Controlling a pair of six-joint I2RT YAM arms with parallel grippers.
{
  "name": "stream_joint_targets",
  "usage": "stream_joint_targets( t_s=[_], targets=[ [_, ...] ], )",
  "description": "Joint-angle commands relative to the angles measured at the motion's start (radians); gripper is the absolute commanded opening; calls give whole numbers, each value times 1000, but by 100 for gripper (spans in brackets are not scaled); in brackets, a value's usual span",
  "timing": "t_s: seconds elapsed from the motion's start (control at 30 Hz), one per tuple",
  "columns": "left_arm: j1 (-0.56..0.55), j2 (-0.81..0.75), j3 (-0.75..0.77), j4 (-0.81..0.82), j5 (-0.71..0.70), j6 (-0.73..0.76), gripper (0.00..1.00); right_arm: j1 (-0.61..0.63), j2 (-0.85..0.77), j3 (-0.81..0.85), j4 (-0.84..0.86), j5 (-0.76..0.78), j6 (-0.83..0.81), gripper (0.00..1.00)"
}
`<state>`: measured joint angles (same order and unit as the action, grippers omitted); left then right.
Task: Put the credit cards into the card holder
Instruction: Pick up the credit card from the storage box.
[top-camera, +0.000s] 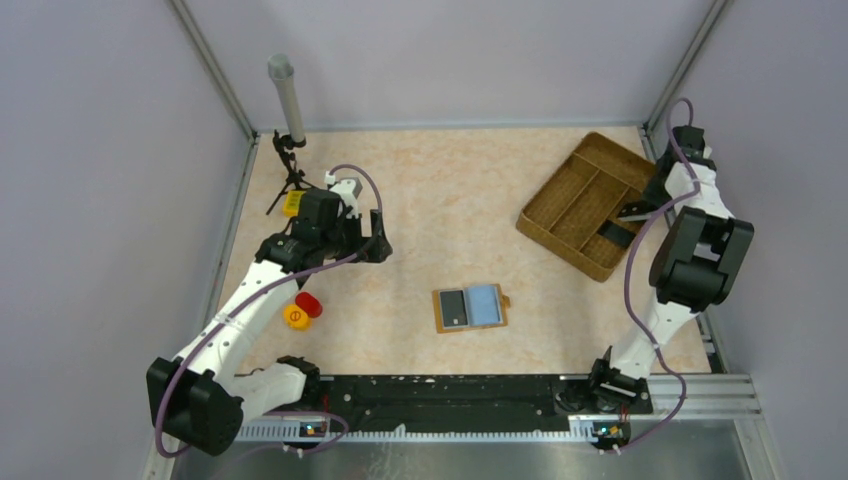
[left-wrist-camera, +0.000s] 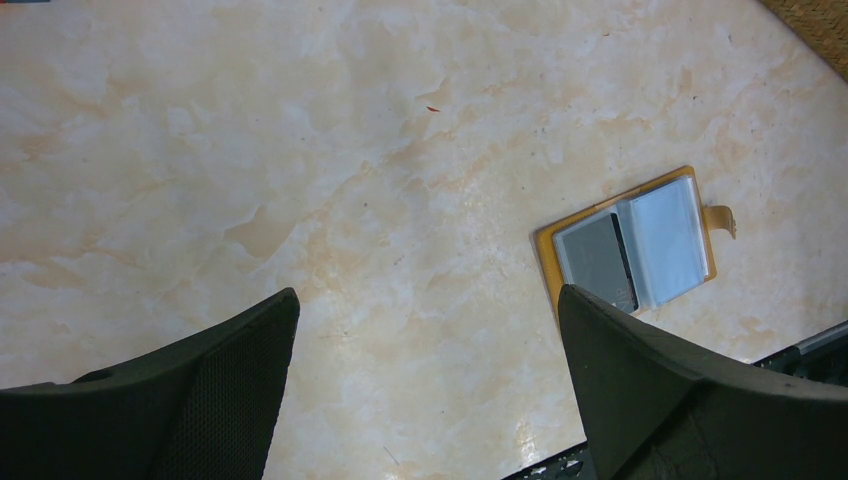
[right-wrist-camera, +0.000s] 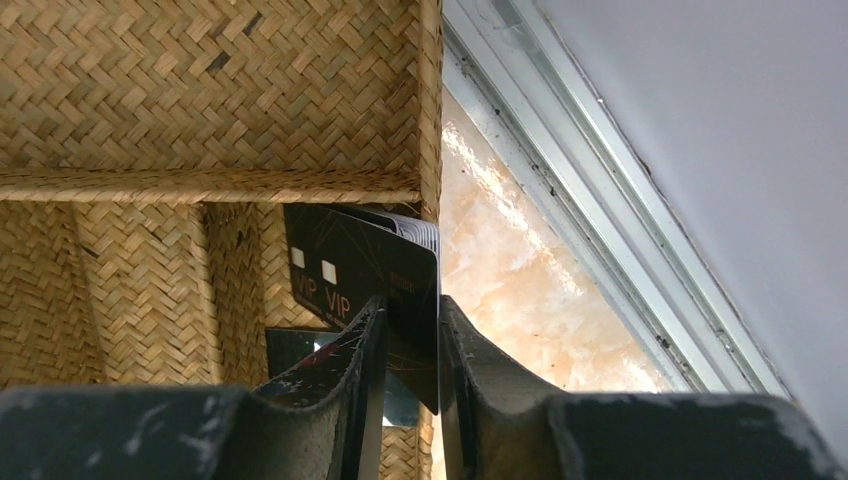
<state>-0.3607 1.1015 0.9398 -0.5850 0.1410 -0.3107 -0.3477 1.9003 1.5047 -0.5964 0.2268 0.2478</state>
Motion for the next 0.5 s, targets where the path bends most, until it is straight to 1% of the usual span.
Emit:
stream_joint_targets(
  t_s=[0.0,0.07,0.13,0.27,0.37,0.47],
  targets=[
    [3,-22,-5,24,5,13,99,-11,-87,0,-5,19,-7,22],
    [4,-22,-5,24,5,13,99,-12,-102,0,-3,12,-8,20],
    [3,-22,-5,24,6,13,99,-12,-113,0,1,6,-8,15],
    [3,-22,-4,22,1,14,99,-12,-134,3,4,-9,-8,9],
    [3,-23,0,18,0,20,99,-9,-170,-5,14,-46,-2,0],
    [3,-24,1,19,27,41,99,12,-245,-11,17,-74,-7,0]
  ],
)
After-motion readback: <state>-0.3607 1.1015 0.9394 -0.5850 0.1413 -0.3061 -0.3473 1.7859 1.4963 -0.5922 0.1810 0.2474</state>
